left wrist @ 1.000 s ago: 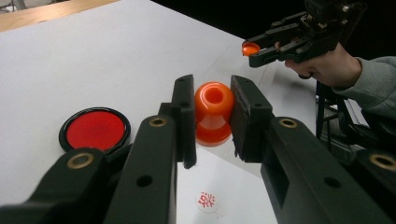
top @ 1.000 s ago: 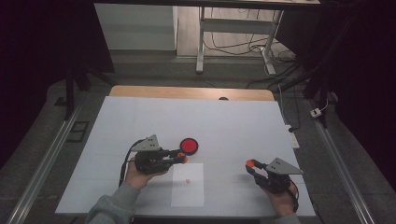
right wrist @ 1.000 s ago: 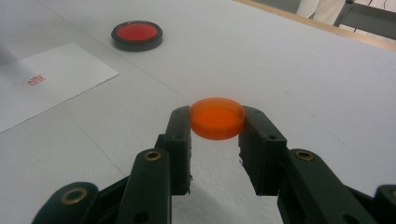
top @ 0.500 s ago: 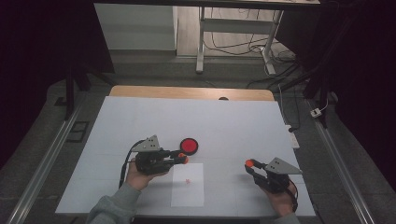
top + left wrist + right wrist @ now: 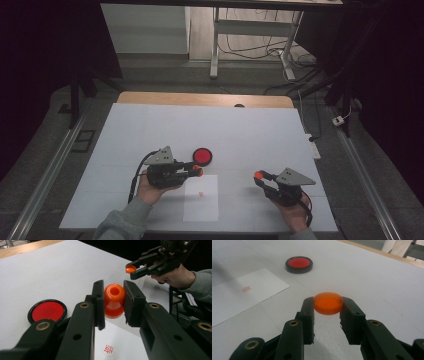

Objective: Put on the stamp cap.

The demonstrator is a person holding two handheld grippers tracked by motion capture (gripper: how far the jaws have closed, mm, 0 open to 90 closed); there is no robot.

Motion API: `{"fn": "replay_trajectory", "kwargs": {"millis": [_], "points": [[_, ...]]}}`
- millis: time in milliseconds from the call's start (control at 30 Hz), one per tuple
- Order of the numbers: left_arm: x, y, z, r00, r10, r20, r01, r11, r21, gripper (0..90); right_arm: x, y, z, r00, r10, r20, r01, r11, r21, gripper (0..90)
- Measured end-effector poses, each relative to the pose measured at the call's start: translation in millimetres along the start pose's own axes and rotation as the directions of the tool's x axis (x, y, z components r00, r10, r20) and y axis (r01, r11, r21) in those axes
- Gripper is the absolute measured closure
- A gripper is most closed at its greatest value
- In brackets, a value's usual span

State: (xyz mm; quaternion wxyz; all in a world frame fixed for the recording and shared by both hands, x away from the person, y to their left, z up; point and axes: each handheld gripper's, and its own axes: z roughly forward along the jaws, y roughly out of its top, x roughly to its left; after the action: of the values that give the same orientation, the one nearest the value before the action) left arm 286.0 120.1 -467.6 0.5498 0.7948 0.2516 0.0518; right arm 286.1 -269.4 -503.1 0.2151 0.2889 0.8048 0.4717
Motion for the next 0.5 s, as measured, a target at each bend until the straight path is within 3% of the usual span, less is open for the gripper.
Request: {"fn": "replay_trajectory", "kwargs": {"millis": [500], "points": [[0.2,-0.1,1.0,1.0000,0.003,-0.002,-0.003,1.0000,0.008,72.6,16.6,8.2,17.6,0.9979,-0.019,-0.063,0.019,1.000,-0.002,64.2]]}}
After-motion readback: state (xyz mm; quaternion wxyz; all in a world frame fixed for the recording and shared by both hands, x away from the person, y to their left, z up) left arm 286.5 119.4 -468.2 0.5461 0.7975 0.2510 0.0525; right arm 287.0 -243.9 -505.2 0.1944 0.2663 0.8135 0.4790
